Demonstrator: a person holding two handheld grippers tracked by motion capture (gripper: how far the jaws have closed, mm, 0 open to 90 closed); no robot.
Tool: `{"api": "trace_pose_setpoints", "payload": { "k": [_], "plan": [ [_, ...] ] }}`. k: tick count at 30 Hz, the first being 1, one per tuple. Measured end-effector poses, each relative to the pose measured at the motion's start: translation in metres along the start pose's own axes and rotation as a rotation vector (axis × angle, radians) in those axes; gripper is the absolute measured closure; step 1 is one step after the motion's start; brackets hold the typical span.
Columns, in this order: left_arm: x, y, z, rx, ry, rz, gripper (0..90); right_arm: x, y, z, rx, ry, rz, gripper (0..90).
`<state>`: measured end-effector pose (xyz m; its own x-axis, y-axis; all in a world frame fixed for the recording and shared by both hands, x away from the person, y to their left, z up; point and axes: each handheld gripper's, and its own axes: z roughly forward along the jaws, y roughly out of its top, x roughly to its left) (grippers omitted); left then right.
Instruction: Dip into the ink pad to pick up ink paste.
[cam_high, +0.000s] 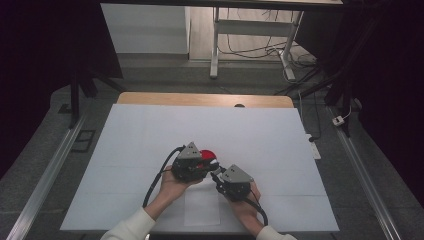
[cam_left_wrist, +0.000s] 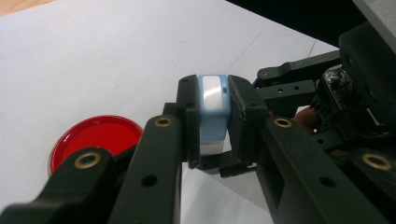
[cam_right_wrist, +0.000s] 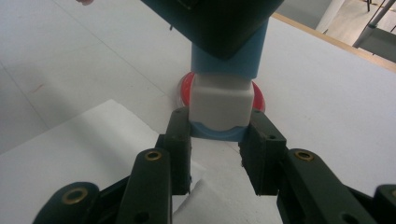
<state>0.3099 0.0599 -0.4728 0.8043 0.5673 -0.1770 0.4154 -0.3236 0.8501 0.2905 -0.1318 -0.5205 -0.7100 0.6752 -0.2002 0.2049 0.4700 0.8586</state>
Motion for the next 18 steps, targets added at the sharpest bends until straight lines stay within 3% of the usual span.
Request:
{"api": "trace_pose_setpoints", "payload": {
  "k": [14, 18],
  "plan": [
    [0.0022, -0.0002, -0.0015, -0.012, -0.011, -0.027, 75.3, -0.0001, 0.0015, -0.0017, 0.009, -0.022, -0.064, 65.1],
    [0.0018, -0.0003, -0.0016, -0.021, -0.008, -0.028, 75.4, -0.0009, 0.0016, -0.0021, 0.005, -0.018, -0.055, 65.1]
  ]
}}
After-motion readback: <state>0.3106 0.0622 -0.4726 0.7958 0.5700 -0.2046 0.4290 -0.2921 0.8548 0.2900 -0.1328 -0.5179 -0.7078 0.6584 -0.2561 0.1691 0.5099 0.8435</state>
